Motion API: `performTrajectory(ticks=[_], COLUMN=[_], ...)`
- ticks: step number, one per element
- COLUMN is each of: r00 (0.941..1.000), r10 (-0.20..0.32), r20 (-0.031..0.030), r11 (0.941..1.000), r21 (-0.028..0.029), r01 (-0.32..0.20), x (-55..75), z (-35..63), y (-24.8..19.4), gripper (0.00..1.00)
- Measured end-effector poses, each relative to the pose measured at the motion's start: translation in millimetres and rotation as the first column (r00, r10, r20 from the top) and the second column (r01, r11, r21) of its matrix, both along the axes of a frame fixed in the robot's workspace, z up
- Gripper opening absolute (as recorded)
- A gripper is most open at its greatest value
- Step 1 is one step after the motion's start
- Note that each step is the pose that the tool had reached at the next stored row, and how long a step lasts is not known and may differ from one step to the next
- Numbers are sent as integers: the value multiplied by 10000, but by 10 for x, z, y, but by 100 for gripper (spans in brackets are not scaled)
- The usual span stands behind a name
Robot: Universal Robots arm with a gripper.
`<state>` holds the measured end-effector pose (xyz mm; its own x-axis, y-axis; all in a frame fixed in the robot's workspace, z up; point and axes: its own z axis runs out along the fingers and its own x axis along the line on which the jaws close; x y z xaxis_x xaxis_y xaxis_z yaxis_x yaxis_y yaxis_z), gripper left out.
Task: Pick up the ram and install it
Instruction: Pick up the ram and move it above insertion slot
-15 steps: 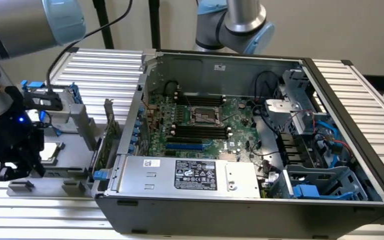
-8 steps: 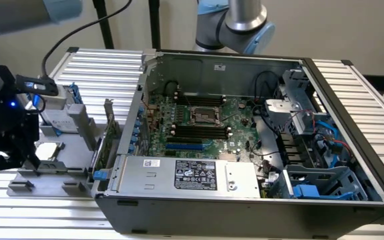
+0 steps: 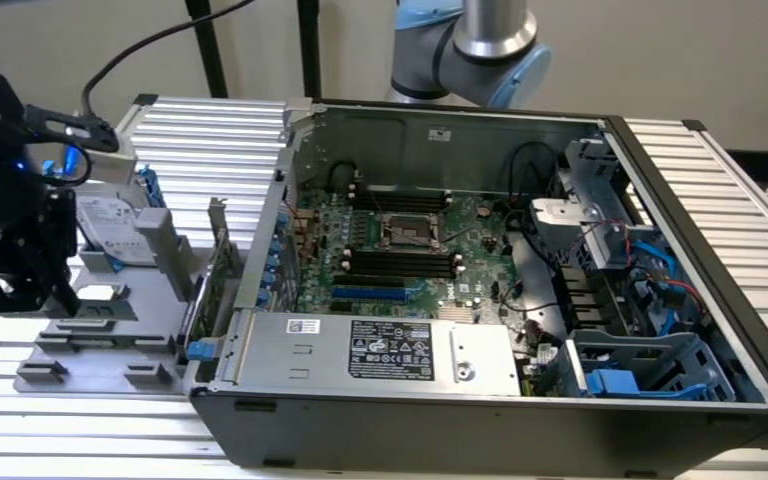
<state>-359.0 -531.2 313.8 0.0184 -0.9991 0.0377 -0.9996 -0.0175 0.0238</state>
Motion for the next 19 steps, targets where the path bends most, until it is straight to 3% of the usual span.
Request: performTrajectory(ticks=[14,19], r00=[9998,9998], r10=[202,211], r20=[-4,-3], r11=[9998,9998], r21=[46,60], r01=[-202,-211], x=[308,476], z=[635,849], y=[0,5], gripper=[14,14])
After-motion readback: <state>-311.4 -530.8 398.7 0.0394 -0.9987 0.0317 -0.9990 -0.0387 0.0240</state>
